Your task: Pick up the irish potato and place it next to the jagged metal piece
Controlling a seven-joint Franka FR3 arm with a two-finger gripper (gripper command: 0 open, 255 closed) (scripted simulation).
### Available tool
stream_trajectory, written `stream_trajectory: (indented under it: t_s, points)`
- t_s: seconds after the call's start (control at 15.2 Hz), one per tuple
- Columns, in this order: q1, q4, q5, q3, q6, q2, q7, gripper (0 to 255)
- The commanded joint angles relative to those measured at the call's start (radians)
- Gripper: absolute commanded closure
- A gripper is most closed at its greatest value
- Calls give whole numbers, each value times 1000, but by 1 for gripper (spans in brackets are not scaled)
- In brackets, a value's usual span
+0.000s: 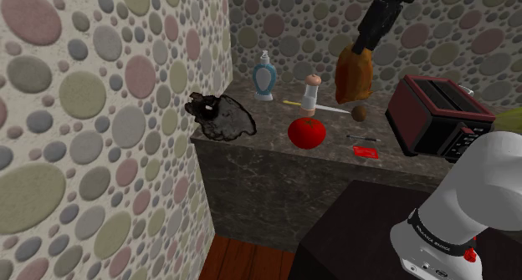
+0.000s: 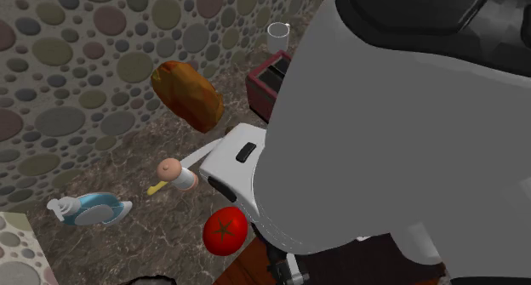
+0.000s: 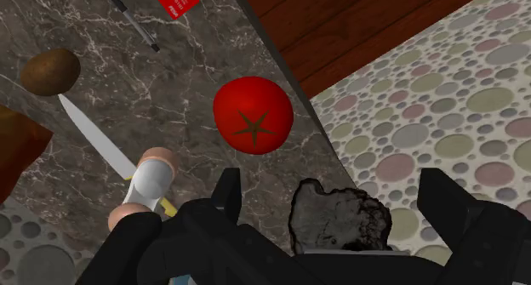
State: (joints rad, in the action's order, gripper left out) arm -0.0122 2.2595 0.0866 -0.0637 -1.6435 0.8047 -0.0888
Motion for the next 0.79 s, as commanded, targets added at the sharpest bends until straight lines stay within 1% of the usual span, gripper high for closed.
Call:
stream_trajectory:
  t_s: [0.0, 0.4, 0.73]
  points:
    - [0, 0, 0, 0, 0, 0, 0, 0]
    - [69, 132, -42, -48, -174, -27, 15, 0]
    - [128, 220, -74, -92, -324, -75, 30, 0]
